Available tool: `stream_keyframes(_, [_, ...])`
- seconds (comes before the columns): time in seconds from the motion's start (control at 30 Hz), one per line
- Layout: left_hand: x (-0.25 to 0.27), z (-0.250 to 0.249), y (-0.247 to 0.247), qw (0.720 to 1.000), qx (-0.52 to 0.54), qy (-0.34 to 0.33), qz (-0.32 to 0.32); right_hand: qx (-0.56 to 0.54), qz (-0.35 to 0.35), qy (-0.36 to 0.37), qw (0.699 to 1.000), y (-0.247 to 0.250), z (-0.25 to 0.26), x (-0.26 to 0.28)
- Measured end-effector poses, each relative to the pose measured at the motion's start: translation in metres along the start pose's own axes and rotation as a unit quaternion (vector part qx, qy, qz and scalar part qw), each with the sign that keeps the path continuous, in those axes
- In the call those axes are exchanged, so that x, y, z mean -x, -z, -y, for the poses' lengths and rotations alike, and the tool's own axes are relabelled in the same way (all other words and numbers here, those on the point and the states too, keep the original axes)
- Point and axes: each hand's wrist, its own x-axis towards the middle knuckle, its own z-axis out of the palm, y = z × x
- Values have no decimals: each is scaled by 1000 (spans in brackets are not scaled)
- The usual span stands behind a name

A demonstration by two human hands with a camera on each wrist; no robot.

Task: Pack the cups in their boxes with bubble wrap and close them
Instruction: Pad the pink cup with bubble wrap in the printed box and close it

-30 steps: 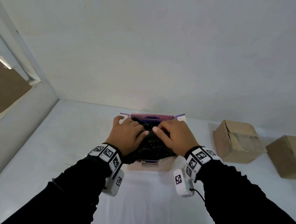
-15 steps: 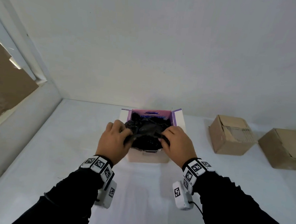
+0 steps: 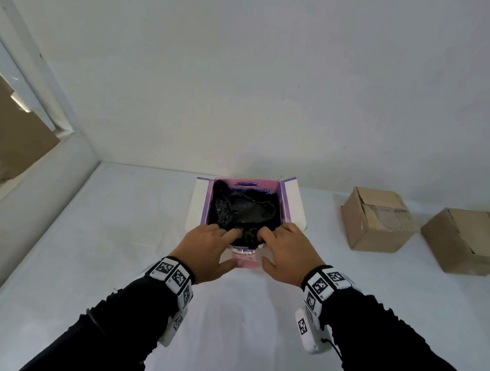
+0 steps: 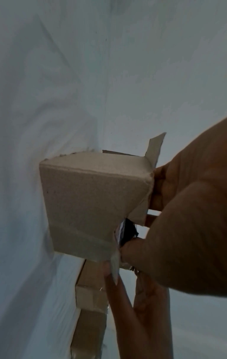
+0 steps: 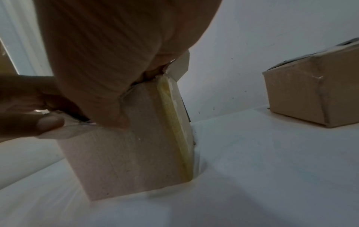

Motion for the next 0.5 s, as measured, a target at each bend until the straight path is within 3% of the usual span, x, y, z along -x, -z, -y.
stream_keyframes(0.2, [-7, 2, -7, 992, -118, -38, 1, 81, -44, 11, 996, -4, 2, -4])
stream_keyframes(0.3, [-10, 2, -6, 993, -107, -40, -7, 115, -57, 20, 992, -8, 2, -3])
stream_keyframes(0.5, [-6, 0, -7, 996, -73, -42, -24, 66, -46, 2, 997, -3, 8, -1])
